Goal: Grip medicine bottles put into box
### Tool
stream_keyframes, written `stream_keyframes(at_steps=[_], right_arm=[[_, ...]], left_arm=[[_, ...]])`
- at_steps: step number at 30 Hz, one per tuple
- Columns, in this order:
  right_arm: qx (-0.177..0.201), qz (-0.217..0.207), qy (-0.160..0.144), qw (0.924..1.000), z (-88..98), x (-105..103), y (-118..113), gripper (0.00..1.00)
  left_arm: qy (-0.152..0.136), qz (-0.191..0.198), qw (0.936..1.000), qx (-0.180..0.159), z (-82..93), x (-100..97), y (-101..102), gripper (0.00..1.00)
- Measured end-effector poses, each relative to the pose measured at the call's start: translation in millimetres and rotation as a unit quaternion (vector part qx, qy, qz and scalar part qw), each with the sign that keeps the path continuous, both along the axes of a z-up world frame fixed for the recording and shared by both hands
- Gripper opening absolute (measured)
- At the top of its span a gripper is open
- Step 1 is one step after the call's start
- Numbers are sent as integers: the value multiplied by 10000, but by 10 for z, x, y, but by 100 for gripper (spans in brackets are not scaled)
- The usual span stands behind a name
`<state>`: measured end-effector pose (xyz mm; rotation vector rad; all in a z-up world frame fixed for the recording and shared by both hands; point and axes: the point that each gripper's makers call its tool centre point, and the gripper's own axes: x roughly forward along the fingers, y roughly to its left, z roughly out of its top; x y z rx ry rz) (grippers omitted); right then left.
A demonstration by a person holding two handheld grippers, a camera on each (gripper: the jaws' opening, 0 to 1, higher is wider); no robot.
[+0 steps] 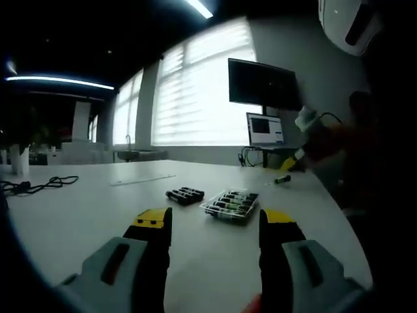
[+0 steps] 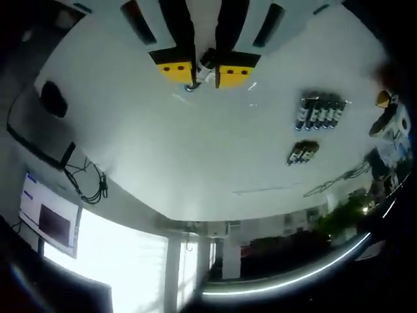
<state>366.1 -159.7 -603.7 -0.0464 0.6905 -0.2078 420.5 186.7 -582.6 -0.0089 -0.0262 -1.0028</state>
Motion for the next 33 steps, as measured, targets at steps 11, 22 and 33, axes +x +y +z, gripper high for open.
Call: stream_keyframes(at_steps=[11, 22, 33], right_arm=[[-409, 2, 187, 9990, -105, -49, 57, 5], [-1031, 898, 224, 9904, -102, 71, -26, 0], [-570, 922, 367, 9934, -108, 174, -69, 5]], left_arm=[[22, -86, 10000, 7, -8, -20, -20, 46], [29, -34, 10000, 73, -30, -4, -19, 46], [13, 87, 9998, 150, -50, 21, -3, 46]])
